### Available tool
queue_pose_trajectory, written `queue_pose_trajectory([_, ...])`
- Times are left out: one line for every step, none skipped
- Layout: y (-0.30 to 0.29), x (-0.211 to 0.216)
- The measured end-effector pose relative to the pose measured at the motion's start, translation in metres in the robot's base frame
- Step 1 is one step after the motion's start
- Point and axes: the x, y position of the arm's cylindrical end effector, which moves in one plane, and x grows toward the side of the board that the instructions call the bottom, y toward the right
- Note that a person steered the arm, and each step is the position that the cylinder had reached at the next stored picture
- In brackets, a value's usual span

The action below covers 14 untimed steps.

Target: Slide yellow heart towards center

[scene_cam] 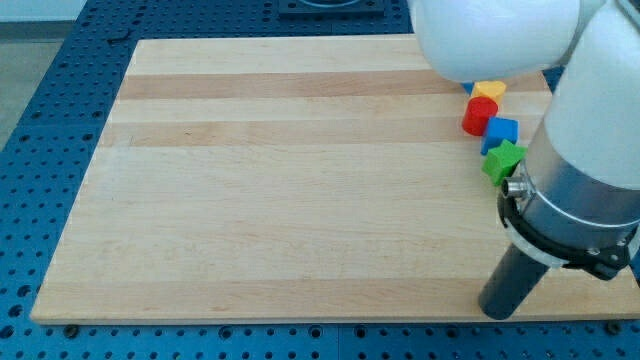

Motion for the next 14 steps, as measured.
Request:
queue_pose_trajectory([0.047,-0.008])
queue_pose_trajectory([0.083,-0.031])
queue_pose_trajectory([0.086,-0.032])
queue_pose_trajectory([0.089,-0.032])
queue_pose_trajectory([0.116,-0.032])
queue_pose_trajectory([0.159,-0.055])
queue_pose_trajectory([0.187,-0.107])
queue_pose_trajectory([0.187,-0.144])
queue_pose_trajectory([0.166,-0.197])
queue_pose_trajectory([0.143,-0.247])
queue_pose_trajectory([0.124,-0.278])
queue_pose_trajectory([0.098,-0.296])
queue_pose_trajectory([0.059,-0.299])
queue_pose_trajectory([0.023,-0.289])
